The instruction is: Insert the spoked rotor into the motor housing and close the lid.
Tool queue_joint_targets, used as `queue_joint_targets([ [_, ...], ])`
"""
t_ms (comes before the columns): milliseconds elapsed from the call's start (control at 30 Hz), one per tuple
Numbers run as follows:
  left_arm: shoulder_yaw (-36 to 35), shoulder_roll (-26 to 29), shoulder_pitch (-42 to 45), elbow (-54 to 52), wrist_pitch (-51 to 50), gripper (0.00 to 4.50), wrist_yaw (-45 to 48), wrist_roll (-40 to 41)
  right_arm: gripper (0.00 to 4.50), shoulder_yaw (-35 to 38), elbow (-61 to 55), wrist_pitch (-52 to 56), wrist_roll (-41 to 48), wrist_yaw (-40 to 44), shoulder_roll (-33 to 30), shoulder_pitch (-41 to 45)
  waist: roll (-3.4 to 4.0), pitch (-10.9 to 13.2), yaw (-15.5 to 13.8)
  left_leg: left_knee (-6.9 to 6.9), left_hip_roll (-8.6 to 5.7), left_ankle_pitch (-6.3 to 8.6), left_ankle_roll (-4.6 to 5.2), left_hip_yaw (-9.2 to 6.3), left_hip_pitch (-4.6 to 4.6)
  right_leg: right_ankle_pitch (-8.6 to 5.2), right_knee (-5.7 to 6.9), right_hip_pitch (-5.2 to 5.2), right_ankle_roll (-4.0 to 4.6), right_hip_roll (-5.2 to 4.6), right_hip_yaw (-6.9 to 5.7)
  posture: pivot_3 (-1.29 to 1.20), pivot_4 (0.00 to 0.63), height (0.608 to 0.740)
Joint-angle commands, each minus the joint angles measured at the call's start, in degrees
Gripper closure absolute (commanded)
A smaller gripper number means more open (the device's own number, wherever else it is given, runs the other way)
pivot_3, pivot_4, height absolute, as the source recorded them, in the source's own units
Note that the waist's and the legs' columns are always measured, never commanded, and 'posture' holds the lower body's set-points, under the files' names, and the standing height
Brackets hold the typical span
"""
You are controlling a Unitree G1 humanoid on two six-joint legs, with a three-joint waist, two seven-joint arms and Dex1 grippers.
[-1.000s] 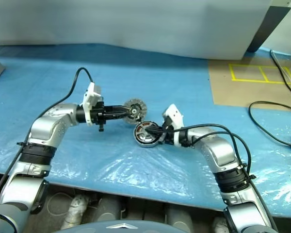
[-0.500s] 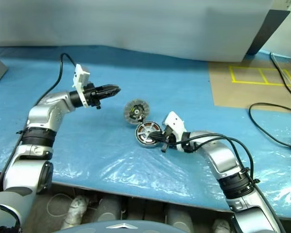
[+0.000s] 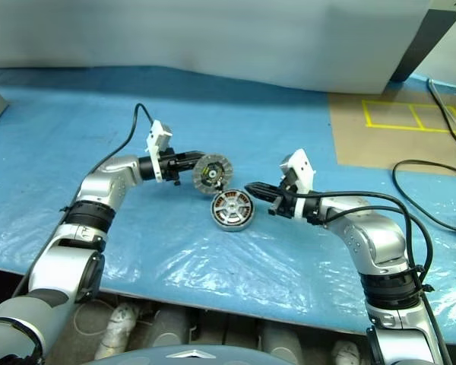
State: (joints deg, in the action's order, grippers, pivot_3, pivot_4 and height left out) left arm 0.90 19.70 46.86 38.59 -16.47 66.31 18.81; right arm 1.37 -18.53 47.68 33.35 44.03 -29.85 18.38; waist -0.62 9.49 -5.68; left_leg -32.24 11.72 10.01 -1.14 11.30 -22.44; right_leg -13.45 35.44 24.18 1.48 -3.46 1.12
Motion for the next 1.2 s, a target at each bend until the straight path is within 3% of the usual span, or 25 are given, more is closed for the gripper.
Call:
queue_joint_targets([
  [33, 0.66, -0.57, 0.46, -3.5, -0.47, 3.55, 2.1, 0.56, 4.5, 2.64, -3.04, 0.64, 2.03, -1.67, -0.52, -0.59, 0.0, 0.0, 0.0, -0.01, 0.01, 0.0, 0.0, -0.01, 0.01, 0.0, 0.0, 0.0, 0.0, 0.0, 0.0, 0.0, 0.15, 0.74],
  [267, 4.43, 0.98, -3.16, -14.42, -5.95, 3.55, 9.8, 2.61, 4.5, 2.52, -3.21, 0.67, 1.58, -3.77, -0.65, -1.83, 0.0, 0.0, 0.12, 0.02, 0.01, 0.0, 0.0, -0.01, 0.02, 0.0, 0.0, 0.0, 0.0, 0.01, 0.0, 0.0, 0.15, 0.74],
  [833, 16.49, 1.92, -11.19, -17.15, 8.03, 3.55, 11.12, -8.6, 4.5, 0.62, -1.8, -0.52, 0.09, -5.55, -0.09, -1.93, 0.01, 0.0, 0.06, 0.0, 0.05, 0.0, 0.0, 0.0, 0.09, -0.01, 0.01, -0.06, 0.01, -0.01, 0.01, 0.0, 0.15, 0.74],
  [967, 15.24, 1.93, -10.55, -16.57, 7.35, 3.55, 11.23, -7.43, 4.5, -2.04, -3.05, -0.25, -0.03, -3.63, -1.09, -1.91, 0.01, 0.0, 0.07, 0.0, 0.05, 0.0, 0.0, -0.01, 0.27, -0.14, 0.01, -0.19, 0.22, -0.01, 0.04, 0.0, 0.15, 0.74],
  [1167, 7.93, 2.7, -7.74, -18.84, 1.08, 3.55, 11.22, 0.31, 4.5, -6.24, -3.79, -1.74, -1.37, -0.92, -2.43, -0.23, 0.02, 0.01, 0.15, 0.0, 0.04, 0.0, 0.0, -0.02, 0.31, -0.15, 0.01, -0.19, 0.23, 0.01, 0.08, 0.0, 0.15, 0.74],
  [1200, 6.72, 2.75, -7.2, -19.09, 0.15, 3.55, 10.68, 1.36, 4.11, -6.59, -3.4, -2.31, -1.96, -0.83, -2.44, 0.24, 0.03, 0.02, 0.16, 0.0, 0.05, 0.0, 0.0, -0.01, 0.31, -0.15, 0.01, -0.19, 0.23, 0.01, 0.08, 0.0, 0.15, 0.74],
])
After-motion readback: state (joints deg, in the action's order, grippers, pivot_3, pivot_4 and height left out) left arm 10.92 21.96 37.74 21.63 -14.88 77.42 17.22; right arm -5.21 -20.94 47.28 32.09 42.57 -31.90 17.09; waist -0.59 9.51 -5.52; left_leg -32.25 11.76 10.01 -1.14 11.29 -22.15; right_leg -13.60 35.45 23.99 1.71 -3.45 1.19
